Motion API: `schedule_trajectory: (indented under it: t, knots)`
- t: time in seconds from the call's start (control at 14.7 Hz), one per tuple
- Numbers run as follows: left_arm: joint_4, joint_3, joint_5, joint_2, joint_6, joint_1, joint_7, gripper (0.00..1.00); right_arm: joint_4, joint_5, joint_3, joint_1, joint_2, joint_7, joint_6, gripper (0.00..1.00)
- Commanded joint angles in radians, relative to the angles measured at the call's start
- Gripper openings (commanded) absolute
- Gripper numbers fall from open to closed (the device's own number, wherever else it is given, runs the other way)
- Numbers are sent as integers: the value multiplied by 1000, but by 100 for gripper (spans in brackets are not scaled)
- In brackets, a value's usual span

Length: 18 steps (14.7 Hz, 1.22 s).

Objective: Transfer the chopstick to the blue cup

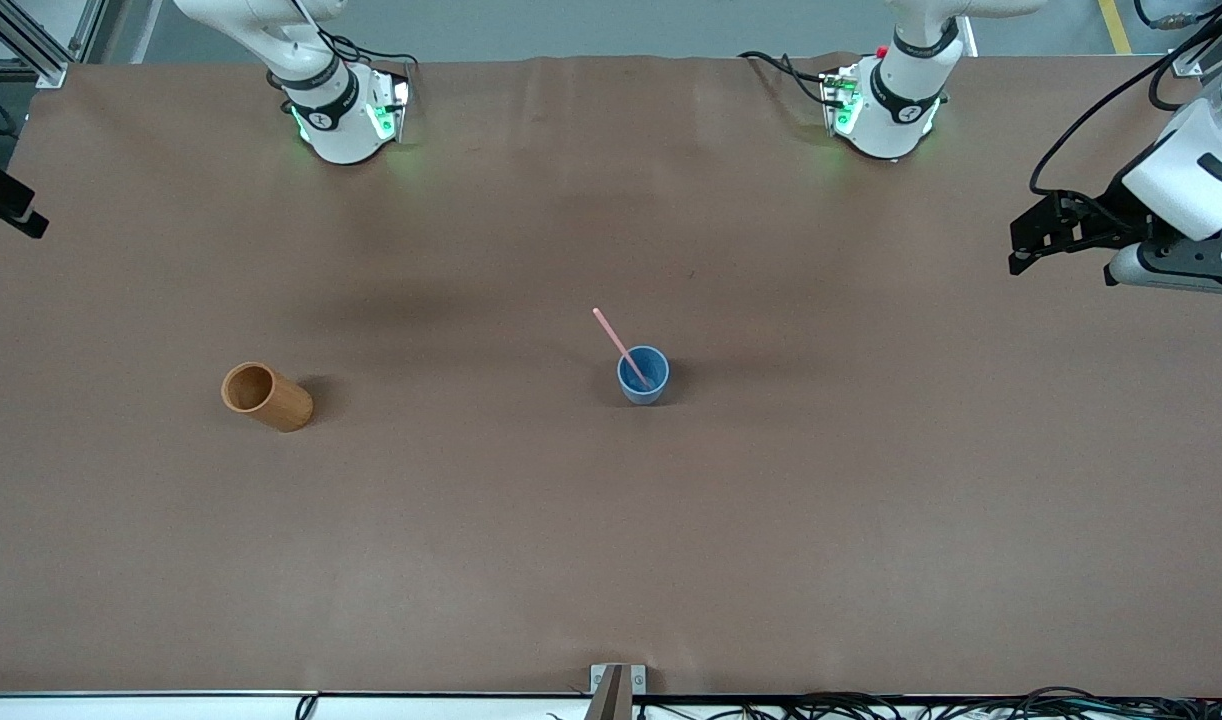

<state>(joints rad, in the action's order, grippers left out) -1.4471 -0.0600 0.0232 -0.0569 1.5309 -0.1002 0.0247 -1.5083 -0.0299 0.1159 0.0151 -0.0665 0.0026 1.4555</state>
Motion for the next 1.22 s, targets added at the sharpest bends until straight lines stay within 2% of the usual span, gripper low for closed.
schedule_trajectory:
  t: [0.0, 1.02, 1.15]
  knots:
    - [31, 2, 9, -12, -23, 2, 0, 100, 14, 25, -7, -23, 2, -61, -21, 100]
    - [31, 3, 11, -12, -23, 1, 4, 100, 30, 30, -10, -37, 23, -105, -17, 100]
    - [31, 5, 11, -12, -23, -1, 33, 100, 23, 63, -9, -40, 25, -107, -6, 100]
